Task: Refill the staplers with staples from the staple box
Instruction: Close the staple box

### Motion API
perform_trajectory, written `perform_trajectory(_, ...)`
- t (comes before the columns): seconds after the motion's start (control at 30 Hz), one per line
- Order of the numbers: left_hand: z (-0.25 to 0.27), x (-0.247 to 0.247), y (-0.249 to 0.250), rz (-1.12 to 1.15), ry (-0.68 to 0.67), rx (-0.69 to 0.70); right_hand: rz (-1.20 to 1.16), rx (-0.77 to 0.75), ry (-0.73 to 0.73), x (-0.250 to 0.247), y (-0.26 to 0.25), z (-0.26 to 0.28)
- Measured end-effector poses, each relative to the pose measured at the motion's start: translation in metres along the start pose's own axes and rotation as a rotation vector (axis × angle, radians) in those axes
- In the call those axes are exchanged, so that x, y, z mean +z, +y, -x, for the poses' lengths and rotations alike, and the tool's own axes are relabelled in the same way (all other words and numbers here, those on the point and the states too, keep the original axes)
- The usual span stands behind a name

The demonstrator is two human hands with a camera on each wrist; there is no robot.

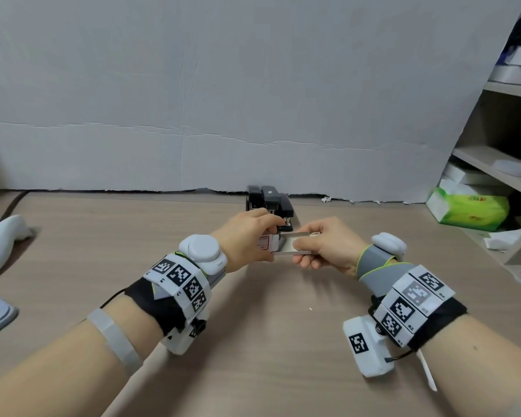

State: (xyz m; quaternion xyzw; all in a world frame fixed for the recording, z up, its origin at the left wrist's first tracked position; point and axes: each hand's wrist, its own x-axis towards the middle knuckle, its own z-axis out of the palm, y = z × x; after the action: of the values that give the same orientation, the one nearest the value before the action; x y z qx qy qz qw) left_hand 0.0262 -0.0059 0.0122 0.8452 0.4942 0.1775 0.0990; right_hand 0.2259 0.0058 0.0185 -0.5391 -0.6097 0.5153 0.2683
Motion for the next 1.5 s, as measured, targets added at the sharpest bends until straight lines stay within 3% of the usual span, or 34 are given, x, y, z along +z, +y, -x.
perform_trajectory(0.73,-0.007,0.009,0.01,0.114,0.224,0.173,-0.139,-0.053,-0.08,0.013,-0.003,-0.005)
perform_trajectory(0.93,-0.007,0.007,0.003,0.109,0.202,0.13,-0.199,0.015,-0.017,0.0,-0.001,-0.004)
perform_trajectory(1.1,-0.011,0.01,0.008,0.126,0.233,0.125,-0.238,-0.05,-0.029,0.004,0.001,-0.004)
perform_trajectory(1.2,-0.015,0.008,0.008,0.147,0.239,0.029,-0.253,-0.075,-0.009,0.005,0.0,-0.007)
perform_trajectory(1.33,-0.018,0.0,-0.005,0.12,0.143,-0.189,-0.323,-0.115,0.013,0.006,-0.003,-0.014)
perform_trajectory(1.5,-0.023,-0.015,-0.011,0.302,0.219,-0.159,-0.353,-0.2,0.049,0.011,-0.017,-0.027)
